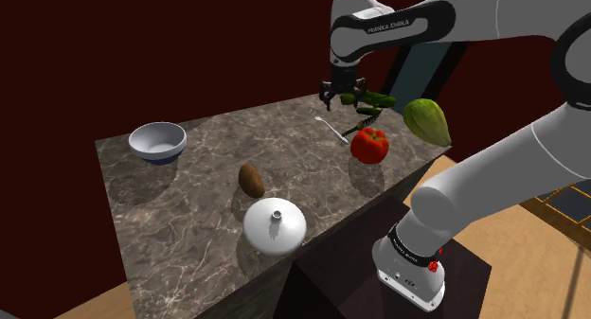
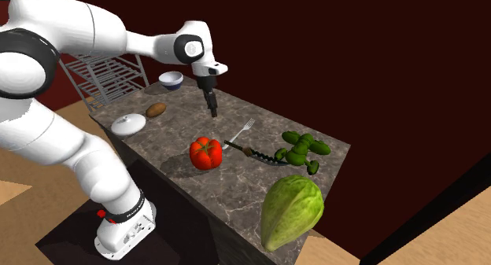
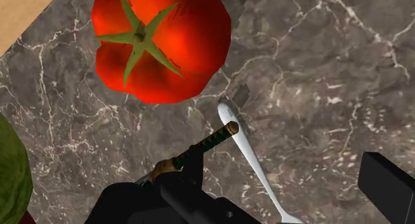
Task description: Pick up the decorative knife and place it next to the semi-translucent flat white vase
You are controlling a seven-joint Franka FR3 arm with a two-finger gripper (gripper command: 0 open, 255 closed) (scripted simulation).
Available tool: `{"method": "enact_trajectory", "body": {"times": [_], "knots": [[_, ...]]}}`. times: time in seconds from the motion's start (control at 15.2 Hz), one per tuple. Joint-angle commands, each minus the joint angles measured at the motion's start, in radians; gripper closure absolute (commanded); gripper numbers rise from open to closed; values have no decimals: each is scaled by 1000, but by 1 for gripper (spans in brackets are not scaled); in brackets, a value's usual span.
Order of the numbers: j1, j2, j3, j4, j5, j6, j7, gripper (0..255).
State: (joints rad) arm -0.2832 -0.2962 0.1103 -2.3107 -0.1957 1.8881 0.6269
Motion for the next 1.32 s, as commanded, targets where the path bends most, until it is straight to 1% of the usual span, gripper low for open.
{"method": "enact_trajectory", "body": {"times": [0.0, 0.4, 0.86, 0.92, 1.25], "knots": [[-28, 65, 2, 30, -38, 18, 79, 0], [-103, 227, -26, 103, -149, 52, 289, 0], [-170, 386, -93, 197, -253, 57, 509, 0], [-172, 392, -97, 201, -256, 56, 518, 0], [-185, 410, -109, 158, -274, 119, 527, 0]]}}
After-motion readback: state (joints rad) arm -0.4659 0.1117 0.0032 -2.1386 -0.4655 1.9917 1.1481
